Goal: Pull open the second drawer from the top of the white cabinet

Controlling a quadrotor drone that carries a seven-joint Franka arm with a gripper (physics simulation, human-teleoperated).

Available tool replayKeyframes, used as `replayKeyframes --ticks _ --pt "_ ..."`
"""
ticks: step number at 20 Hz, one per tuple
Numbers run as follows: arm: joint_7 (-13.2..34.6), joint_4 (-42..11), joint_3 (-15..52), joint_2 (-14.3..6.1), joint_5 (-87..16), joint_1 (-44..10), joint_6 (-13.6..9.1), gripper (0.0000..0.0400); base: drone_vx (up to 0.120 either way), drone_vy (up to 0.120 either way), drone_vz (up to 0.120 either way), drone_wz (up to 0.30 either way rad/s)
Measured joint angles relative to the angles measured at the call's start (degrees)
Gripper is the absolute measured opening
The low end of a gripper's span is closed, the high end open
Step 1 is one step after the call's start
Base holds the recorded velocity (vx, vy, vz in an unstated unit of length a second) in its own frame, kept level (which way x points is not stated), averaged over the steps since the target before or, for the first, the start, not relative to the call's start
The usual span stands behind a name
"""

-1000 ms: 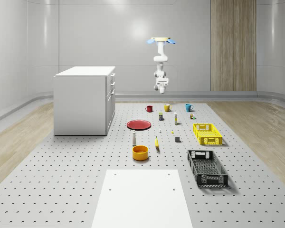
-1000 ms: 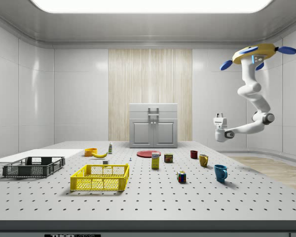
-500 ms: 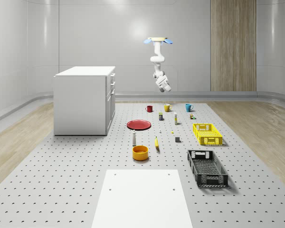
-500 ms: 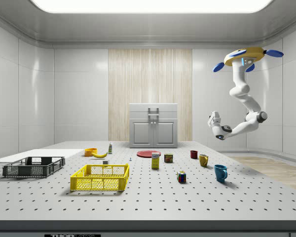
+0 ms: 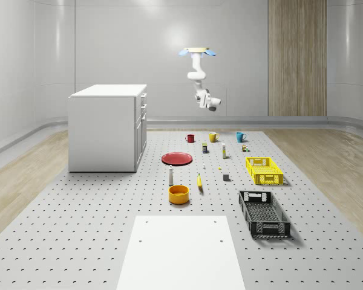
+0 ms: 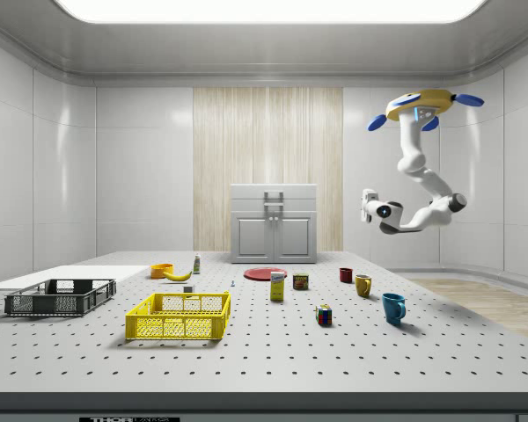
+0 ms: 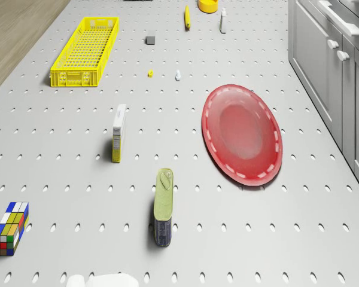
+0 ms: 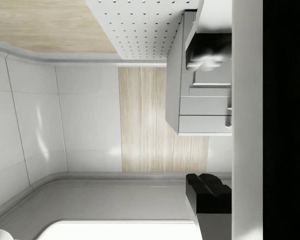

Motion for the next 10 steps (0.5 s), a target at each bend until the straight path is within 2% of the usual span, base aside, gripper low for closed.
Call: replayKeyframes --ticks 10 --pt "0.38 -2.6 -4.31 -2.91 2.15 5.09 2.83 0.03 0.12 -0.12 0.0 0.0"
